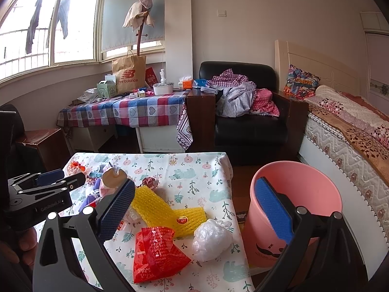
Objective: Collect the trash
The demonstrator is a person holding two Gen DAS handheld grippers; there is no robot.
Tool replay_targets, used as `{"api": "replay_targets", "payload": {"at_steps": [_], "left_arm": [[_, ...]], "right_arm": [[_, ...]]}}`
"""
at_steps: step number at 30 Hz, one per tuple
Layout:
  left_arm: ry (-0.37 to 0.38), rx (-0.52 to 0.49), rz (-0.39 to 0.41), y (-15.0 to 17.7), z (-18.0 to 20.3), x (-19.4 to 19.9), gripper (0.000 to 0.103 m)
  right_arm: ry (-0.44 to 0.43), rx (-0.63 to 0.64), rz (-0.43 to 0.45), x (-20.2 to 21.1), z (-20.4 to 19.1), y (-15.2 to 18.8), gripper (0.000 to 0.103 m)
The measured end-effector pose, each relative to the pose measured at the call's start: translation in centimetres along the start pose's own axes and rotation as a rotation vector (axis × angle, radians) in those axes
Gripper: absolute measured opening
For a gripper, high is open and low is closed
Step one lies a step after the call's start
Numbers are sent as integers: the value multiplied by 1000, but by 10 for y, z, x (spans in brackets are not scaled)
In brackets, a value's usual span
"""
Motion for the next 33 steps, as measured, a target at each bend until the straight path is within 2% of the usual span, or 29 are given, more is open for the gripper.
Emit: {"api": "replay_targets", "payload": {"at_steps": [11,18,26,30,33], "left_arm": [[12,-1,-5,4,-1,-2,55],[80,8,-14,13,-13,-10,55],[135,-2,-23,27,-33,-8,54],[140,-15,-60,39,-38,-12,54],[139,-19,-96,48,-39,-17,54]], "right_arm": [[-3,3,-5,1,0,-1,100],[8,-1,-8,4,9,-1,100],[2,-21,-73,1,26,14,100],[-20,-15,-121,0,31,26,100],[-29,-11,-151,-2,36,35,95]]}}
Point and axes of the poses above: each gripper's, at about its wrist camera, not at the fingertips, and x roughly against the way its jaws point, z to its right, y to its underside, the point moved 3 cm from there along -x, roughly the way its jaws point, and after that the axes turned 13 degrees about -x, right-handed, at the moved point
